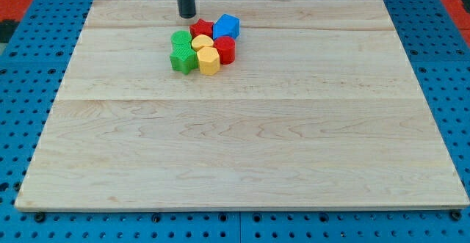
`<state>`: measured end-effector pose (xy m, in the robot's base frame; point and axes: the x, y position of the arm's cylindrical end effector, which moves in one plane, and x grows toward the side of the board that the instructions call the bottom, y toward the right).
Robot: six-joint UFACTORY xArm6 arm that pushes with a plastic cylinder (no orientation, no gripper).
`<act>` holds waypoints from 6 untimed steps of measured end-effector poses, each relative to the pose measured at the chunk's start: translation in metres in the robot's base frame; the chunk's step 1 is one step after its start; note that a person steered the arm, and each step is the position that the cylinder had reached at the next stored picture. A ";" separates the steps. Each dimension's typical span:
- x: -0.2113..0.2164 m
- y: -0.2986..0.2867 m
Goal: Push the group of blocks bit down
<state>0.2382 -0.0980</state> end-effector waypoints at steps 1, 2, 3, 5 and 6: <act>0.021 0.006; 0.024 0.015; 0.025 0.022; 0.026 0.029; 0.055 0.038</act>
